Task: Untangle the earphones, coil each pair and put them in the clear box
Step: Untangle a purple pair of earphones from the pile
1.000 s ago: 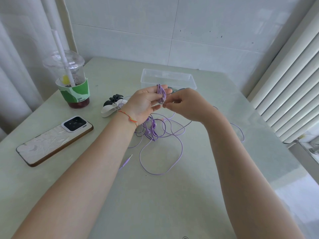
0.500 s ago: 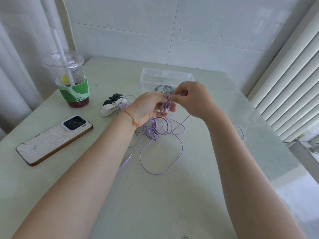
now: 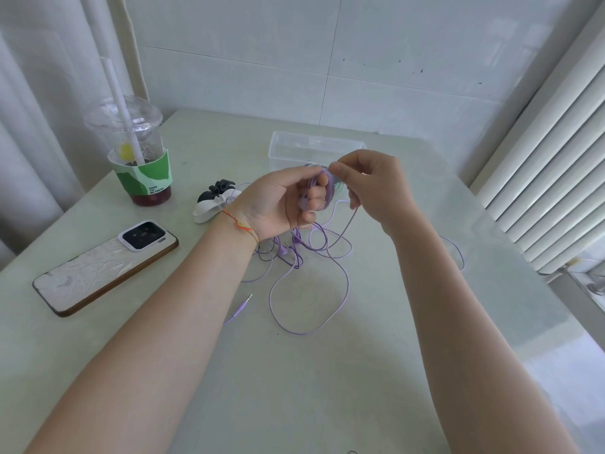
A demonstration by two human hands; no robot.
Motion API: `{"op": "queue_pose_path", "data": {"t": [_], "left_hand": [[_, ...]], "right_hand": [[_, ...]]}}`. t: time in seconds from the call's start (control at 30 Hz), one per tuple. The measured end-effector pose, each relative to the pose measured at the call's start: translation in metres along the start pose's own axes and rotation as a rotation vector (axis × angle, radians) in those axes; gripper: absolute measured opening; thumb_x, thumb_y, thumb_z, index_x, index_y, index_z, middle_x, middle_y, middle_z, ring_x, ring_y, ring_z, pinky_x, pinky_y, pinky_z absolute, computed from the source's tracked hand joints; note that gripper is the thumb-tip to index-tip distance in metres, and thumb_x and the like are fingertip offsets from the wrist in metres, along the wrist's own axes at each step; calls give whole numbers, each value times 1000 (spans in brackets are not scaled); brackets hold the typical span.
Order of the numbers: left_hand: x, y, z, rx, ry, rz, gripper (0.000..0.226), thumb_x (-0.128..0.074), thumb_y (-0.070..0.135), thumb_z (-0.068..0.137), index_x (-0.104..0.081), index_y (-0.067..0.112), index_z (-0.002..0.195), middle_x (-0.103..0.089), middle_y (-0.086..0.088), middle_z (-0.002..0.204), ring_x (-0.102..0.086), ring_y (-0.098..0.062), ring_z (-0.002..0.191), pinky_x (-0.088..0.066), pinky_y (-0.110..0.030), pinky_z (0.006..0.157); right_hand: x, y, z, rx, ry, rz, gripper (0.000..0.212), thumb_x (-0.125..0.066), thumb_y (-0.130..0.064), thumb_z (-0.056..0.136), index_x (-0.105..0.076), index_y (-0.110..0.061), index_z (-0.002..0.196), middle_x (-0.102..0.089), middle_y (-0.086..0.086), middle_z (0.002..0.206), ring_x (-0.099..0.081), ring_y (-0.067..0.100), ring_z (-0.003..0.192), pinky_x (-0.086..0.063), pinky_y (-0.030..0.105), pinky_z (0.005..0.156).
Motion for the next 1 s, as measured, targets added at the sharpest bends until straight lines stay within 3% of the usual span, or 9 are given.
{"op": "queue_pose_path", "data": {"t": [0.13,0.23,0.37,0.47,0.57,0.73,0.93,1.0], "left_hand": [[3,8,1,-89,69,-232,33,-48,26,97,-71,13,78,-61,2,68,-60,-9,60,-43,-16,44],[8,11,1,-144,127,-371,30,-50,24,98,-73,7,90,-71,-3,85,-71,-14,78,-49,-16,46],[16,12,3,-197,193,-350,30,-44,24,103,-66,6,110,-73,-5,106,-69,-20,104,-54,-19,54],[23,13,4,-220,252,-280,30,-43,25,103,-63,9,118,-72,-3,113,-67,-19,111,-54,-20,59],[29,12,3,-211,339,-179,30,-44,23,103,-60,9,124,-70,-4,116,-67,-17,110,-55,-23,60],[30,9,2,-187,386,77,27,-46,21,102,-64,11,119,-72,-3,107,-70,-7,92,-55,-23,59],[33,6,5,-239,437,110,20,-53,19,100,-70,10,106,-74,-3,97,-72,-11,81,-61,-31,64],[33,6,5,-245,458,113,20,-53,18,100,-70,8,104,-74,-5,95,-72,-12,79,-60,-32,60]], "right_hand": [[-14,8,-3,-80,-171,-35,13,-63,-20,93,-72,-20,84,-52,0,60,-43,13,37,-39,23,44],[-28,10,-9,-120,-341,-66,16,-60,-21,95,-73,-26,88,-54,2,67,-40,15,42,-41,26,44],[-32,6,-13,-126,-414,-132,19,-60,-28,95,-73,-28,82,-54,-3,59,-41,17,41,-41,27,48],[-28,2,-14,-131,-404,-165,18,-61,-26,93,-76,-20,86,-46,-4,47,-42,17,39,-45,26,49],[-22,-4,-14,-127,-345,-161,17,-63,-23,90,-76,-14,85,-39,-4,44,-39,16,39,-40,17,43],[-13,-6,-7,-92,-195,-163,14,-66,-24,86,-72,-15,77,-35,-13,44,-30,10,42,-30,21,46],[-15,-14,-14,-36,-369,-227,15,-65,-24,88,-74,-12,85,-31,-7,52,-26,9,45,-24,18,44],[-17,-16,-16,-20,-388,-271,15,-65,-23,88,-73,-12,85,-30,-7,51,-26,8,45,-23,18,43]]}}
Point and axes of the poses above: each hand's wrist, its own z-axis towards the middle knuckle, its own x-axis out of the back of the hand, y = z × x, the point moved 5 cm from there along z, towards the middle knuckle
